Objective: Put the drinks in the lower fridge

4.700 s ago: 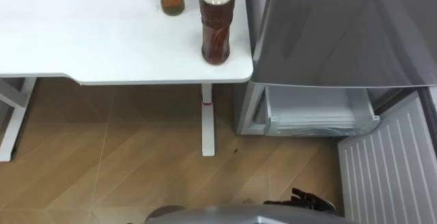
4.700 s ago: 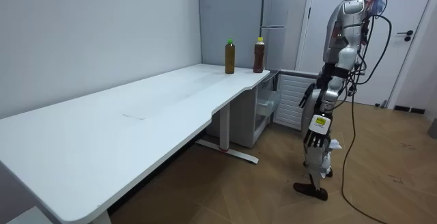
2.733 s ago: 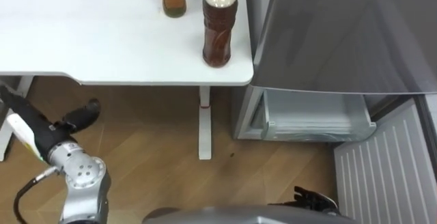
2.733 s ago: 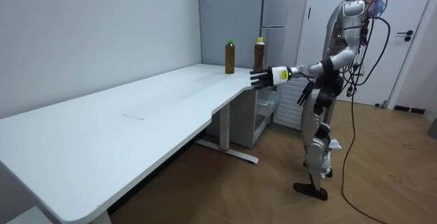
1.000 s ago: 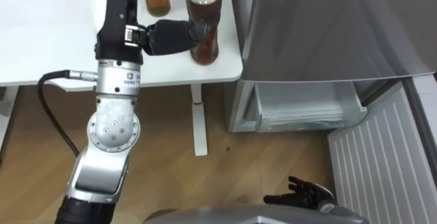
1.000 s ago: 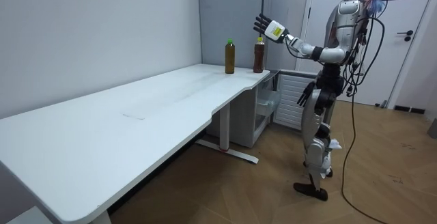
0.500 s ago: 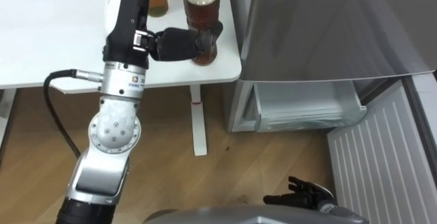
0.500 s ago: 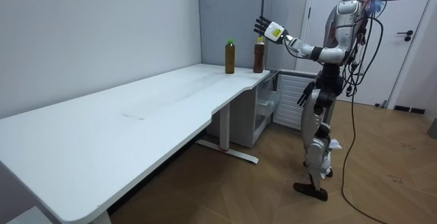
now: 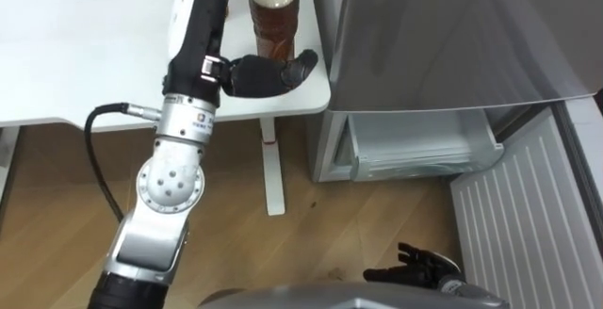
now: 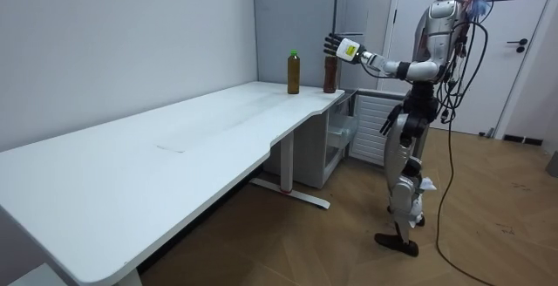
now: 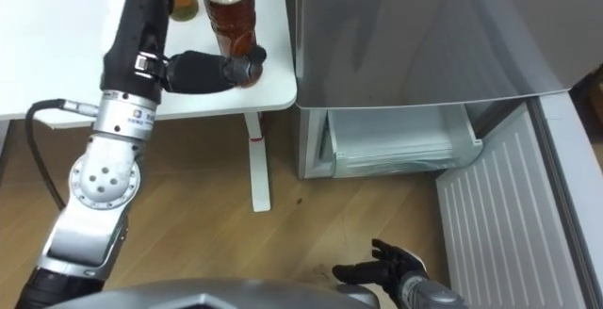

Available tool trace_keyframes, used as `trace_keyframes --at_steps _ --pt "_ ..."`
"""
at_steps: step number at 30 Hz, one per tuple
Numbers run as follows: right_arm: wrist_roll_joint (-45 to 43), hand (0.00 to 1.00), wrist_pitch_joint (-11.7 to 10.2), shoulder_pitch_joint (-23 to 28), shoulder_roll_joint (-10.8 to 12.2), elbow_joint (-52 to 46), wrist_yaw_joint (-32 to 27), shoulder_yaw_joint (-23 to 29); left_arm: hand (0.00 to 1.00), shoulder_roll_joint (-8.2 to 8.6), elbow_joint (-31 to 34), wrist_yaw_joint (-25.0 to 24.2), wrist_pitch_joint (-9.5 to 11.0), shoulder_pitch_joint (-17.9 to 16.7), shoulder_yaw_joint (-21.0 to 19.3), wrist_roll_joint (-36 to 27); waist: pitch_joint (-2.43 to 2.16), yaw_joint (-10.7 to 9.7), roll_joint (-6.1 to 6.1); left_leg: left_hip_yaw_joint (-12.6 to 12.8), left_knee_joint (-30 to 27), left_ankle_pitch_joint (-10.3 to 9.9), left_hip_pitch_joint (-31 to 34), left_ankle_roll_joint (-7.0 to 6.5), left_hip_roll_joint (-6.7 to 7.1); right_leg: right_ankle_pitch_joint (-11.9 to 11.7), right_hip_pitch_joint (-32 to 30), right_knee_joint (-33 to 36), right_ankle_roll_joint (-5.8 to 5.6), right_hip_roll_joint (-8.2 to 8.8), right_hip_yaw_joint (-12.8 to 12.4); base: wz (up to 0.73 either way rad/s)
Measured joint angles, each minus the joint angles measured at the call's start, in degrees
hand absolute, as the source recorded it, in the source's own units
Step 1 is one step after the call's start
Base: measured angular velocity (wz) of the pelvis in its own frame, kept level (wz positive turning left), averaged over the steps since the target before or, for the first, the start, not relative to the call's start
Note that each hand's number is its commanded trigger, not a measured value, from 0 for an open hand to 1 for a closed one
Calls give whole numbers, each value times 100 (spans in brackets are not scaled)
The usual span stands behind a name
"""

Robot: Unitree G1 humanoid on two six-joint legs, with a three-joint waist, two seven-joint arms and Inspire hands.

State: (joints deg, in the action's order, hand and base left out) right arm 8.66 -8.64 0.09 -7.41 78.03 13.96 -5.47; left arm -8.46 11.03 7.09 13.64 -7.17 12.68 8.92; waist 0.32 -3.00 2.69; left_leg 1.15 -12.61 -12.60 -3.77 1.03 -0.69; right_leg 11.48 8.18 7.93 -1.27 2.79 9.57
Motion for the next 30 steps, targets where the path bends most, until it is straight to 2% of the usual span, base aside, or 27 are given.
trace_keyframes --at_steps 6,10,14,18,22,25,30 --pt "-5 0 15 -15 1 -6 18 5 0 9 -425 -163 -118 -1 -5 -269 15 2 -13 9 3 0 29 0 -8 0 -45 31 0 -2 -11 0" --pt "-2 0 123 -61 0 -8 73 12 0 0 -430 -272 -174 3 -16 -501 13 -6 -13 13 23 1 67 -2 -14 0 -122 74 0 -5 -15 0" --pt "-14 0 128 -74 1 -11 71 12 0 -3 -430 -410 -258 3 -12 -637 11 -14 -11 13 8 1 70 -2 -15 0 -122 75 0 -5 -10 0" --pt "-14 0 133 -74 4 -11 39 -5 0 -31 -431 -515 -297 4 -17 -1072 7 -4 -10 13 -10 1 69 -2 -15 0 -118 75 0 -5 -15 0" --pt "-20 0 136 -71 4 -6 -13 -8 0 -59 -432 -678 -420 3 -20 -1471 7 12 -11 20 -12 1 6 -2 -15 0 -53 76 1 -5 -18 0" --pt "-19 0 216 -72 4 -11 -18 -7 0 -60 -432 -802 -498 3 -26 -1625 5 10 -13 22 -18 1 -16 -2 -16 -1 -28 81 2 -5 -15 0" --pt "-30 0 255 -87 7 -16 -61 -3 0 24 -431 -1019 -603 8 -117 -1843 2 11 -20 22 -17 0 -13 -3 -23 -2 -34 86 3 -8 -15 0"
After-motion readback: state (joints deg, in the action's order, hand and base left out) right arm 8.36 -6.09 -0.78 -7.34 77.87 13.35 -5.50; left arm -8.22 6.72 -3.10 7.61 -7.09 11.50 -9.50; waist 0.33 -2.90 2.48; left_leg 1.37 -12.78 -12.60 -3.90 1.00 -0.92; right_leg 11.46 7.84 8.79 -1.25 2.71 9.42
